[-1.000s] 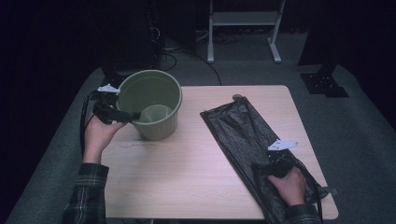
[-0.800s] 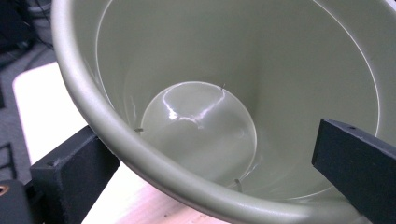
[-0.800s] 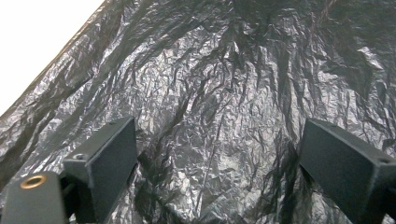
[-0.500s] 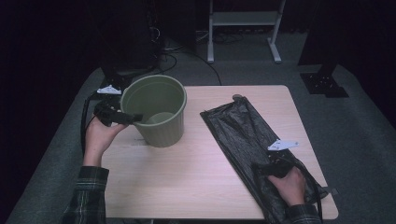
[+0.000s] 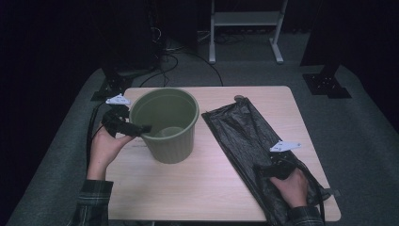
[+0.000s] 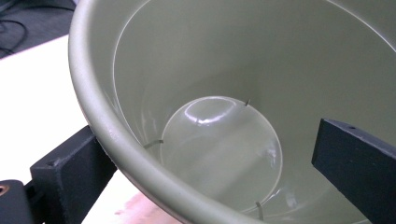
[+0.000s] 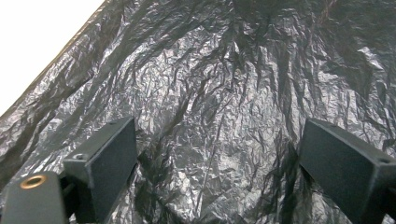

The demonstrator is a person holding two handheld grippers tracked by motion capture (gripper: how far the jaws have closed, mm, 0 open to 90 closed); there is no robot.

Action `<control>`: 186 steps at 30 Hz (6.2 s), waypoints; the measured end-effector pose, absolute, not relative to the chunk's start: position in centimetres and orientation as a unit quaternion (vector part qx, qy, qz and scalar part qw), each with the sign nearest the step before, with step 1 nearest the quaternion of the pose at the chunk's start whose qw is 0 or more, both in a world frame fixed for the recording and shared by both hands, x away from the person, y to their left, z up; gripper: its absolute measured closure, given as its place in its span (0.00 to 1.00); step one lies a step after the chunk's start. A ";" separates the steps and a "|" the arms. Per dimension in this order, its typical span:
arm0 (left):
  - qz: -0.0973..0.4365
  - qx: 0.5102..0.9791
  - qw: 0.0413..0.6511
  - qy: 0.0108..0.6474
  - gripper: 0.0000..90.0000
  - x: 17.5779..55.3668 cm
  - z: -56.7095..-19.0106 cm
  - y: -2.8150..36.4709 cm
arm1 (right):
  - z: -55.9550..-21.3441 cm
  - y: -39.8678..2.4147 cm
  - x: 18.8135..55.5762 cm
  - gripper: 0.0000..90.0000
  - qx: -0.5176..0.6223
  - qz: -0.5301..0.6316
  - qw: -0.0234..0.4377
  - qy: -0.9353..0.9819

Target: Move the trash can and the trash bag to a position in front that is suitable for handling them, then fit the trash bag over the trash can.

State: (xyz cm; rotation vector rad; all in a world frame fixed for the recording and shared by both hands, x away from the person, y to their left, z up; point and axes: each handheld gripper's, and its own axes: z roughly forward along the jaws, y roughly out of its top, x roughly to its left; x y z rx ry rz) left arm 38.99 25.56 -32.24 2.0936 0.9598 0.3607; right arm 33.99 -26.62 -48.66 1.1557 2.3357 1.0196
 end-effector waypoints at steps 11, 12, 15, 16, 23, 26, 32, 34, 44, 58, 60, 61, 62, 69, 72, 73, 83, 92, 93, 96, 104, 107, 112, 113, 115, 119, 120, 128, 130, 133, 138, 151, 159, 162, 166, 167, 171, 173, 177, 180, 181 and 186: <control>0.143 0.824 0.399 0.376 0.00 35.7 -32.4 23.9 | -48.7 -26.6 34.0 0.12 0.407 0.359 0.171 0.822; 0.143 0.824 0.398 0.377 0.00 35.4 -32.4 23.8 | -48.7 -26.6 34.0 0.12 0.407 0.359 0.171 0.822; 0.143 0.825 0.398 0.375 0.00 34.8 -32.3 23.5 | -48.7 -26.6 34.0 0.12 0.407 0.359 0.171 0.822; 0.141 0.825 0.399 0.375 0.00 34.3 -32.4 23.2 | -48.7 -26.6 34.0 0.12 0.407 0.359 0.171 0.822; 0.143 0.824 0.397 0.379 0.00 32.6 -32.4 22.0 | -48.7 -26.6 34.0 0.12 0.407 0.359 0.171 0.822; 0.142 0.824 0.398 0.377 0.00 32.1 -32.4 21.6 | -48.7 -26.6 34.0 0.12 0.406 0.359 0.171 0.823; 0.140 0.816 0.413 0.378 0.00 32.3 -32.7 21.5 | -48.7 -26.6 34.0 0.12 0.406 0.359 0.172 0.823; 0.141 0.817 0.413 0.377 0.00 32.4 -32.7 21.4 | -48.7 -26.6 34.0 0.12 0.406 0.359 0.172 0.823; 0.136 0.824 0.411 0.365 0.00 33.3 -32.6 18.8 | -48.7 -26.6 34.0 0.12 0.406 0.359 0.171 0.823; 0.125 0.829 0.422 0.346 0.00 34.2 -32.8 14.6 | -48.7 -26.6 34.0 0.12 0.406 0.359 0.171 0.823; 0.124 0.829 0.423 0.345 0.00 34.3 -32.8 14.6 | -48.7 -26.6 34.0 0.12 0.406 0.359 0.171 0.823; 0.124 0.829 0.423 0.345 0.00 34.3 -32.8 14.6 | -48.7 -26.6 34.0 0.12 0.406 0.359 0.171 0.823; 0.124 0.828 0.425 0.345 0.00 34.3 -32.8 14.7 | -48.7 -26.6 34.0 0.12 0.406 0.359 0.171 0.823; 0.135 0.819 0.441 0.341 0.00 33.6 -31.6 16.4 | -48.7 -26.6 34.0 0.12 0.406 0.359 0.171 0.823; 0.144 0.814 0.448 0.342 0.00 33.1 -30.9 17.5 | -48.7 -26.6 34.0 0.12 0.406 0.359 0.171 0.823; 0.149 0.811 0.450 0.342 0.00 32.8 -30.6 17.9 | -48.7 -26.6 34.0 0.12 0.406 0.359 0.171 0.823; 0.168 0.801 0.461 0.342 0.00 29.9 -30.1 21.4 | -48.7 -26.6 34.0 0.12 0.406 0.359 0.171 0.823; 0.197 0.810 0.444 0.329 0.00 27.8 -33.7 22.2 | -48.7 -26.5 33.9 0.12 0.410 0.358 0.173 0.821; 0.197 0.812 0.442 0.327 0.00 27.8 -34.3 22.1 | -48.7 -26.5 33.9 0.11 0.413 0.357 0.174 0.820; 0.191 0.818 0.435 0.323 0.00 27.9 -36.0 21.9 | -48.6 -26.5 33.8 0.12 0.417 0.356 0.175 0.818; 0.190 0.824 0.430 0.317 0.00 28.7 -39.8 21.1 | -48.7 -26.3 33.8 0.12 0.425 0.355 0.179 0.813; 0.184 0.828 0.419 0.323 0.00 29.3 -41.5 20.8 | -48.7 -26.4 33.7 0.12 0.418 0.357 0.176 0.817; 0.181 0.831 0.408 0.333 0.00 30.1 -43.6 20.7 | -48.7 -26.6 33.7 0.11 0.412 0.357 0.174 0.820; 0.181 0.829 0.403 0.342 0.00 30.4 -44.4 20.7 | -48.7 -26.6 33.7 0.11 0.411 0.357 0.174 0.821; 0.177 0.830 0.398 0.350 0.00 30.7 -45.1 20.6 | -48.7 -26.6 33.7 0.11 0.409 0.357 0.173 0.822; 0.160 0.836 0.388 0.354 0.00 31.3 -46.3 19.9 | -48.7 -26.6 33.8 0.11 0.408 0.357 0.173 0.822; 0.160 0.836 0.388 0.354 0.00 31.3 -46.3 19.9 | -48.7 -26.6 33.8 0.11 0.408 0.357 0.173 0.822; 0.161 0.855 0.345 0.353 0.00 32.2 -47.7 19.2 | -48.7 -26.6 33.7 0.11 0.408 0.358 0.173 0.822; 0.163 0.857 0.342 0.351 0.00 32.2 -48.0 19.2 | -48.7 -26.6 33.7 0.11 0.408 0.358 0.173 0.822; 0.158 0.853 0.352 0.351 0.00 32.2 -48.3 19.2 | -48.7 -26.6 33.7 0.11 0.408 0.357 0.173 0.822; 0.155 0.852 0.357 0.351 0.00 32.2 -48.4 19.2 | -48.7 -26.6 33.7 0.12 0.408 0.358 0.173 0.822; 0.155 0.851 0.357 0.351 0.00 32.2 -48.4 19.2 | -47.5 -26.4 34.3 0.15 0.411 0.345 0.171 0.826; 0.156 0.851 0.357 0.353 0.00 32.2 -48.4 19.3 | -46.7 -28.2 35.7 0.15 0.431 0.337 0.191 0.815; 0.156 0.851 0.357 0.353 0.00 32.2 -48.4 19.3 | -46.8 -29.2 36.1 0.15 0.444 0.336 0.196 0.807; 0.156 0.851 0.356 0.353 0.00 32.1 -48.4 19.3 | -46.9 -30.9 36.9 0.15 0.466 0.328 0.202 0.796; 0.156 0.851 0.356 0.353 0.00 32.1 -48.4 19.3 | -47.0 -31.2 37.0 0.15 0.472 0.329 0.201 0.793; 0.156 0.851 0.356 0.354 0.00 32.1 -48.4 19.3 | -47.6 -32.0 37.4 0.15 0.487 0.322 0.187 0.790; 0.156 0.851 0.356 0.354 0.00 32.1 -48.4 19.3 | -47.9 -32.1 37.5 0.16 0.488 0.320 0.183 0.791; 0.156 0.851 0.356 0.354 0.00 32.1 -48.4 19.3 | -47.8 -32.0 37.3 0.28 0.482 0.328 0.177 0.793; 0.156 0.850 0.356 0.354 0.00 32.1 -48.4 19.3 | -47.6 -31.2 36.8 0.47 0.460 0.329 0.179 0.805; 0.156 0.850 0.356 0.354 0.00 32.1 -48.4 19.3 | -47.6 -31.2 36.8 0.47 0.460 0.329 0.179 0.805; 0.156 0.850 0.356 0.355 0.00 32.0 -48.4 19.3 | -47.5 -30.0 36.3 0.78 0.436 0.337 0.169 0.817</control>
